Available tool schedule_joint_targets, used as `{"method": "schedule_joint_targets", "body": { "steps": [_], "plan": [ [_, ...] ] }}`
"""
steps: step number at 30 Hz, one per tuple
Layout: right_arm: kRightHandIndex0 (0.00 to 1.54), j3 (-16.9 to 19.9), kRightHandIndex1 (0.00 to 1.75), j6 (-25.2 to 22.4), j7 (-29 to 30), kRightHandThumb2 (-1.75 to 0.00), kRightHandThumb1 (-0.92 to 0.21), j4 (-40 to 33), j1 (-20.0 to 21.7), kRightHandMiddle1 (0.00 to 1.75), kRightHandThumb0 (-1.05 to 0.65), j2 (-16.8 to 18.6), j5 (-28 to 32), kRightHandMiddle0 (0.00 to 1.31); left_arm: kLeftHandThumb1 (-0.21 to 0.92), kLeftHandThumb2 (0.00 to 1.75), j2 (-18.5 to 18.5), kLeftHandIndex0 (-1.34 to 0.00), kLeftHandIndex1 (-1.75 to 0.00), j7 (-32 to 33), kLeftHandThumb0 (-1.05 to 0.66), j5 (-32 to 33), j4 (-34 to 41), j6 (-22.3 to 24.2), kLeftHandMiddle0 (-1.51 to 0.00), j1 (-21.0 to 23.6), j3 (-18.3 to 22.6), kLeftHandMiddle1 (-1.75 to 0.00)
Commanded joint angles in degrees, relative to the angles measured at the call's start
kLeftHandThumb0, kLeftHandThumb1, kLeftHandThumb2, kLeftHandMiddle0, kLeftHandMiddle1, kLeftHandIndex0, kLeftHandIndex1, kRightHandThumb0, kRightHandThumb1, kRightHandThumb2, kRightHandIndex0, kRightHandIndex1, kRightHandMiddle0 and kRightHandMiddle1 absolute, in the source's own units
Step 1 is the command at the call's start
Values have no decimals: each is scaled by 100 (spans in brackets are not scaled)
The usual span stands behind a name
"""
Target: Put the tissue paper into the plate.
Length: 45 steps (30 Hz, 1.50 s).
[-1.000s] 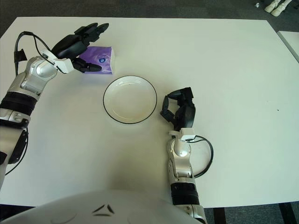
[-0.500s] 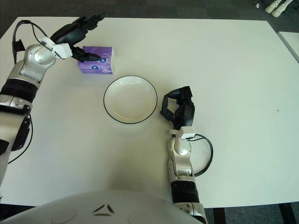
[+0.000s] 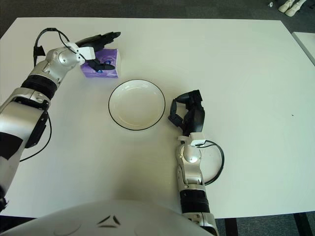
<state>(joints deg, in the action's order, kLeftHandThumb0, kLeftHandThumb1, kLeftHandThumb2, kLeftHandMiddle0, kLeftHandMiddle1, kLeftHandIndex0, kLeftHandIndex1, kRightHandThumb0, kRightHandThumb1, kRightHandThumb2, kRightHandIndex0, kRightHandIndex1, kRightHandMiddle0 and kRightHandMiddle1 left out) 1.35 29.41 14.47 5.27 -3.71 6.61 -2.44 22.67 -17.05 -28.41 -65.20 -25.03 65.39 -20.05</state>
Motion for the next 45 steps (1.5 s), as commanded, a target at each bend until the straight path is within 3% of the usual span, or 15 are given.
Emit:
{"method": "schedule_joint_targets", "body": {
  "steps": [1, 14, 30, 45],
  "plan": [
    [67, 96, 158, -210, 83, -101, -57, 371, -388, 175, -41, 135, 17, 42, 56, 69, -102, 0, -25, -16, -93, -160, -399, 148, 0, 311, -135, -18],
    [71, 48, 155, -223, 310, -106, -53, 264, -445, 175, -42, 156, -127, 45, 58, 66, -321, 0, -5, -504, -95, -231, -844, 359, 0, 452, -279, -4],
    [70, -16, 153, -444, 374, -103, -55, 49, -543, 175, -41, 167, -168, 43, 61, 67, -342, 0, 0, -1260, -90, -461, -1007, 331, 0, 386, -703, -4],
    [71, -39, 153, -403, 430, -104, -54, 78, -537, 175, -41, 171, -182, 44, 56, 69, -462, 0, 0, -1161, -87, -475, -1100, 335, 0, 29, -796, 0]
  ]
}}
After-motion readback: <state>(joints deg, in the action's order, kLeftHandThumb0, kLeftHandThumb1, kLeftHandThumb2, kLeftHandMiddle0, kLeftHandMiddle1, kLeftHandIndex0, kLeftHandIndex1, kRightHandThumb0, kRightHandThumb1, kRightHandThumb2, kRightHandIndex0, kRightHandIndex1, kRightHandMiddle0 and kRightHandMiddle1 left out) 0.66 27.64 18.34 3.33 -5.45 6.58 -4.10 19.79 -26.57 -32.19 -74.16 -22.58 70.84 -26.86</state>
